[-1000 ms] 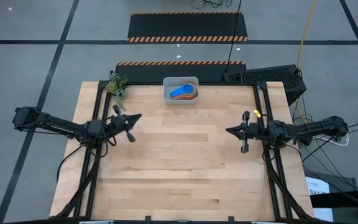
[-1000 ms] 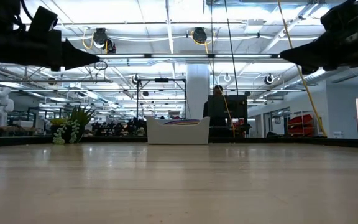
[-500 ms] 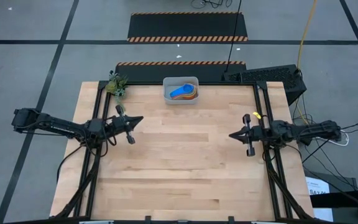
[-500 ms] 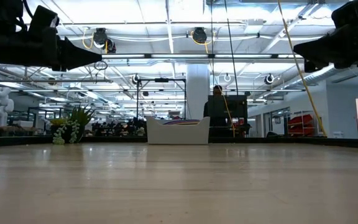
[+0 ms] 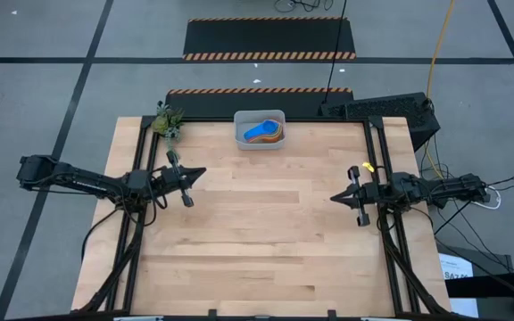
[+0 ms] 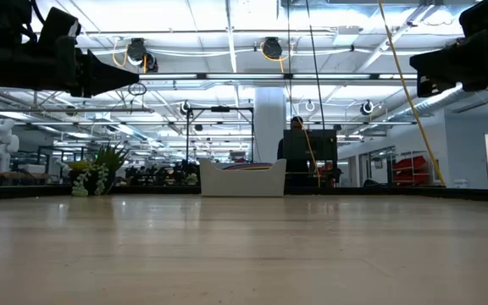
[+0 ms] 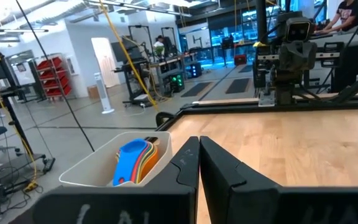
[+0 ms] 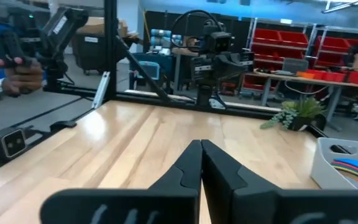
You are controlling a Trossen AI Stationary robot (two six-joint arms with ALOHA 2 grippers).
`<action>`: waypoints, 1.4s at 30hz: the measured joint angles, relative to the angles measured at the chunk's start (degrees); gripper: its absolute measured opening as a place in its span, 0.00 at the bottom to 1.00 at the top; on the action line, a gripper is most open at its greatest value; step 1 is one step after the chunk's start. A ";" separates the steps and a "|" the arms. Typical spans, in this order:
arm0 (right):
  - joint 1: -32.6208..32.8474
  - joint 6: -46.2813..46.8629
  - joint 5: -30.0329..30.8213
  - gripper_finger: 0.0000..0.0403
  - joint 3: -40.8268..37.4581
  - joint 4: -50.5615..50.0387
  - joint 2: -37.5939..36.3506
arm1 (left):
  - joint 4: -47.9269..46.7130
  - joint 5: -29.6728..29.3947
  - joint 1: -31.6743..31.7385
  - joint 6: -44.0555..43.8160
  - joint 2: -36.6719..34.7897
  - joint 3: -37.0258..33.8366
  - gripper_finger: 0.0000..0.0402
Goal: Nest measuring cups in basket
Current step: Return to Home Position
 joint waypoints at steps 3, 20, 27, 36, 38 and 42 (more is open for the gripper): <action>0.00 -0.50 -0.24 0.00 0.00 -0.21 0.02 | -0.02 0.00 0.00 0.00 0.00 0.00 0.04; -1.74 -4.99 -0.41 0.00 0.00 -0.69 0.04 | -0.54 -0.02 0.00 -0.49 0.00 0.00 0.04; -7.87 -4.87 -7.47 0.00 0.00 -0.32 0.06 | -0.37 -0.02 0.00 -1.03 0.00 0.00 0.04; -12.00 -2.62 -8.56 0.00 0.00 -0.19 0.35 | -1.38 8.97 -0.15 -3.55 0.00 0.00 0.04; -11.98 -2.53 -8.99 0.00 0.00 -0.14 0.68 | -2.25 12.30 -0.15 -4.64 0.00 0.00 0.02; -11.98 -2.55 -8.98 0.00 0.00 -0.11 1.21 | -4.42 14.21 -0.19 -7.75 0.00 0.00 0.01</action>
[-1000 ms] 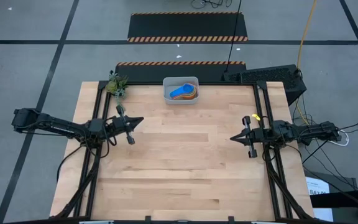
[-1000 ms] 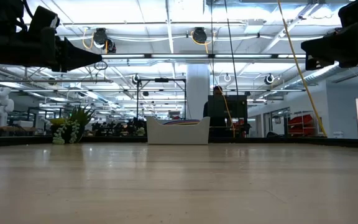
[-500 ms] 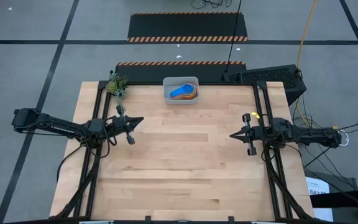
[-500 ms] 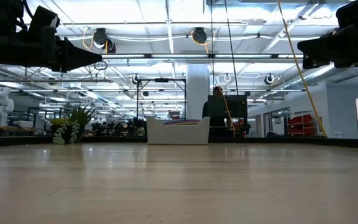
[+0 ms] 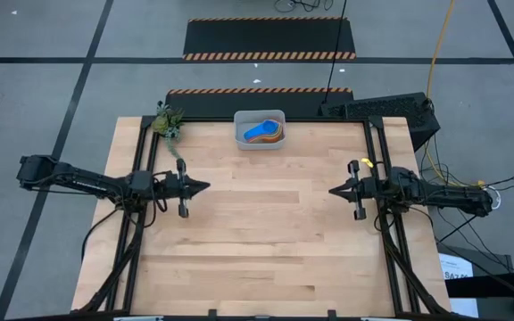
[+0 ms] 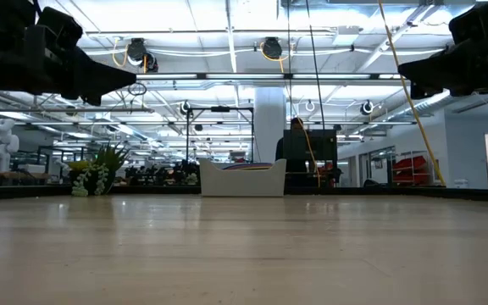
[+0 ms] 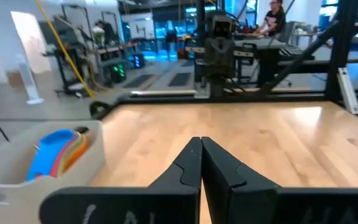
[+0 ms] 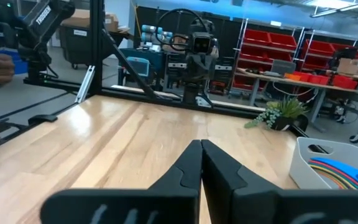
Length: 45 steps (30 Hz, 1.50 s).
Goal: Nest measuring cups in basket
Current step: Return to Home Position
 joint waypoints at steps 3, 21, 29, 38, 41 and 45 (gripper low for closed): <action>0.00 -0.22 0.00 0.00 0.00 0.29 0.01 | -1.48 0.24 -0.85 -1.86 0.00 0.00 0.01; 0.00 -0.19 0.04 0.00 0.00 0.61 0.03 | -10.48 -4.76 -4.99 0.36 -15.67 0.00 0.00; 0.00 -0.20 0.04 0.00 0.00 0.64 0.03 | -26.19 -4.72 -4.99 1.33 -32.77 0.00 0.00; 0.02 -0.20 0.13 0.00 0.00 0.68 0.12 | -34.19 -5.42 -4.00 5.45 -41.64 0.35 0.00; 0.02 -0.21 0.10 0.00 0.00 0.73 0.26 | -35.68 -5.72 -2.52 4.56 -41.72 0.35 0.00; 0.02 -0.20 0.07 0.00 0.00 0.78 0.29 | -38.50 -2.32 -0.52 2.73 -41.71 0.35 0.00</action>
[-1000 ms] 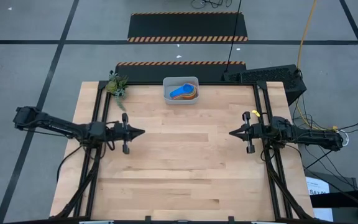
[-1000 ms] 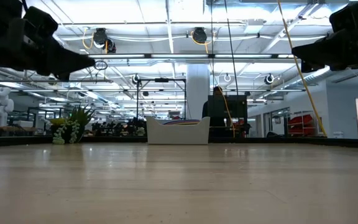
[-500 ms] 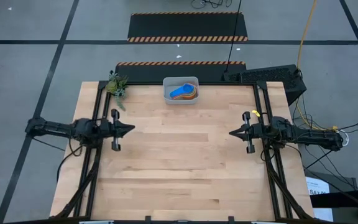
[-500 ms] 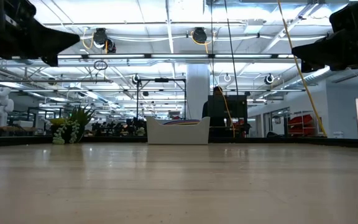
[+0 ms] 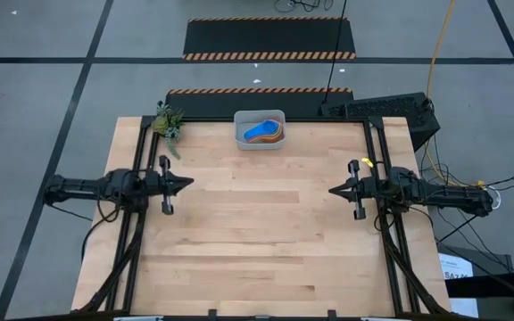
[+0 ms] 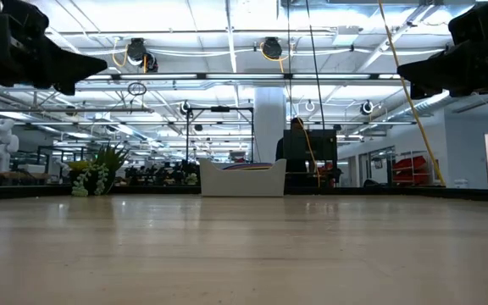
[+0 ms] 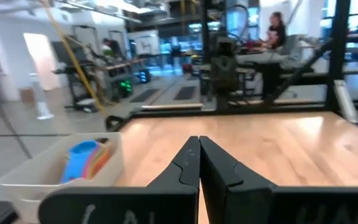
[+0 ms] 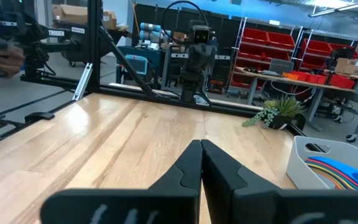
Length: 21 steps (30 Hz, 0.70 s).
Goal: Nest measuring cups in basket
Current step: Return to Home Position
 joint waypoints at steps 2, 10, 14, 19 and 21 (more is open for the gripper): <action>0.00 0.00 0.00 0.00 0.00 0.01 0.00 | -0.44 2.77 0.86 -1.21 -0.01 -0.02 0.00; 0.00 0.00 -0.05 0.00 0.00 0.42 0.00 | -3.41 5.23 1.43 -3.28 0.93 0.02 0.03; 0.00 0.00 -0.05 0.00 0.00 0.55 0.00 | -3.90 7.50 1.41 -2.94 3.63 0.07 0.04; 0.00 0.00 -0.07 0.00 0.00 0.61 0.00 | -3.92 7.42 1.41 -2.93 6.27 0.07 0.03; 0.00 0.00 -0.05 0.00 0.00 0.62 0.00 | -3.94 7.35 1.41 -2.93 6.86 0.07 0.02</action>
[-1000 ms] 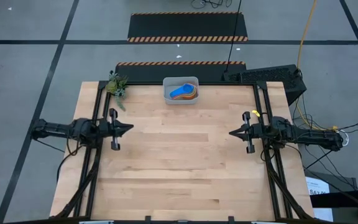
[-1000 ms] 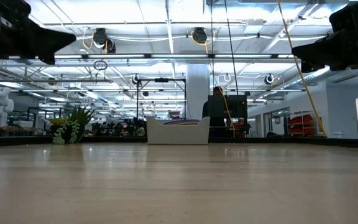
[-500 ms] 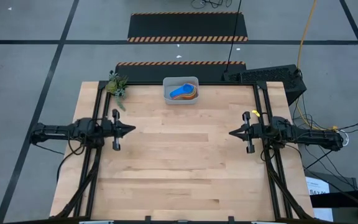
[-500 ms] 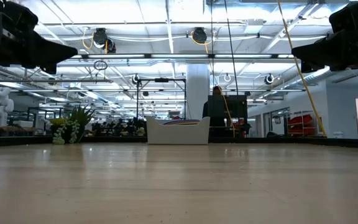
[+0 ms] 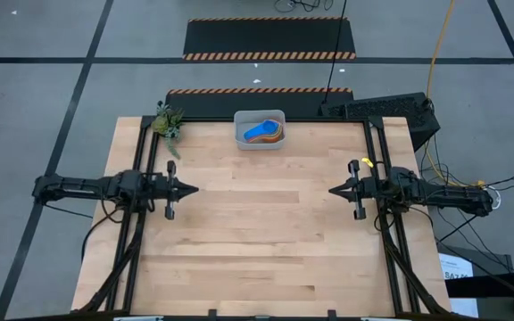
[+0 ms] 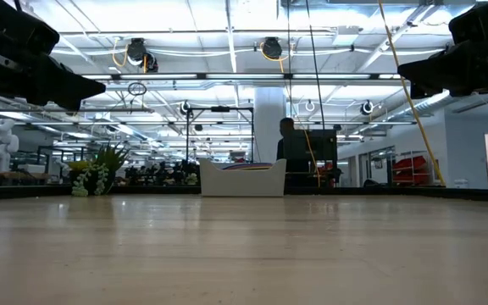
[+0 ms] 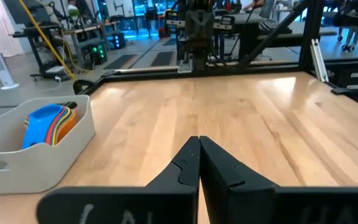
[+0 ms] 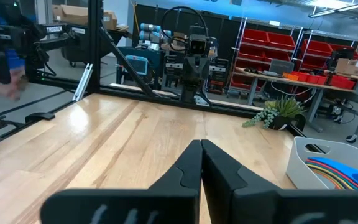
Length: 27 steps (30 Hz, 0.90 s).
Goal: Nest measuring cups in basket
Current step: Return to Home Position
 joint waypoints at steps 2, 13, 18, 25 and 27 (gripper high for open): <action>0.00 0.00 -0.01 0.00 0.00 0.02 0.00 | 0.00 -0.06 0.00 -0.02 0.21 0.00 0.01; 0.00 0.00 -0.01 0.00 0.00 0.07 0.00 | 0.95 -0.28 0.00 -0.15 0.21 -0.11 0.09; 0.00 0.00 0.00 0.00 0.00 0.07 0.00 | 1.03 -0.28 0.00 -0.15 0.21 -0.13 0.09; 0.00 0.00 0.00 0.00 0.00 0.07 0.00 | 1.25 -0.28 0.00 -0.15 0.21 -0.13 0.09; 0.00 0.00 0.00 0.00 0.00 0.07 0.00 | 1.29 -0.28 0.00 -0.15 0.21 -0.13 0.09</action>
